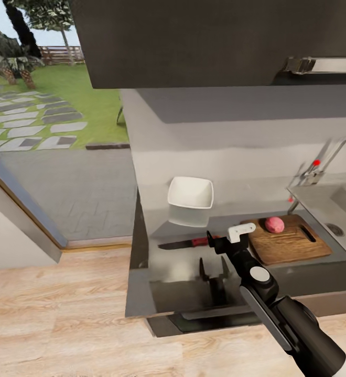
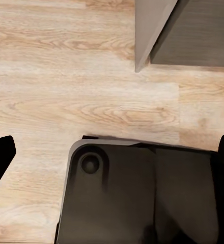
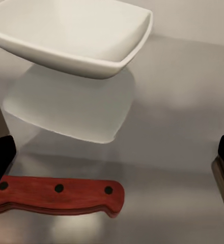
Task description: In the kitchen, take the Vidalia onion out of the sink, dice it on the chopping board with the paring knife, put the diced onion into the bowl on the countertop, then place both the paring knife and the chopping board into the sink.
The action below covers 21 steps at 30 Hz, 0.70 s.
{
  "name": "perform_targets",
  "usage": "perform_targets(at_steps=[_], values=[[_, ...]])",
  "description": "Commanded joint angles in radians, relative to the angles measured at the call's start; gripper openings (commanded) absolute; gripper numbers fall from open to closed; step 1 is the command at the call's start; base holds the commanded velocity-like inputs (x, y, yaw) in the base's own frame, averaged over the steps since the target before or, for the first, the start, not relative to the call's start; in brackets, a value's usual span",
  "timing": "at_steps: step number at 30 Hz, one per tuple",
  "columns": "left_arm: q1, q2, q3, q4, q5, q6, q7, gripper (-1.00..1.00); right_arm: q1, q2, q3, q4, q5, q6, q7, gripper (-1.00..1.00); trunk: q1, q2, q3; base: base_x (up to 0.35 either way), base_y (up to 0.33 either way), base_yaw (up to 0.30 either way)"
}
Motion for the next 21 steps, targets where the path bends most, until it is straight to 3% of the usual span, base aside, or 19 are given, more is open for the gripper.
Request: perform_targets(at_steps=[1,10,21], values=[[0.001,-0.001,0.001,-0.001,0.008,-0.002,-0.004,1.00,-0.001,-0.001,0.003,-0.001,-0.010,0.002,-0.010,1.00,0.001,-0.002,-0.002,0.001,-0.295,0.266],[0.001,-0.001,0.001,-0.001,0.008,-0.006,-0.004,1.00,-0.001,-0.001,0.003,-0.001,-0.010,0.002,-0.010,1.00,0.001,-0.002,-0.005,-0.086,-0.276,0.276],[0.001,-0.001,0.001,0.000,0.008,-0.006,-0.004,1.00,-0.001,-0.001,0.003,-0.001,-0.011,0.002,-0.010,1.00,0.001,-0.002,-0.009,-0.045,-0.147,0.281]])
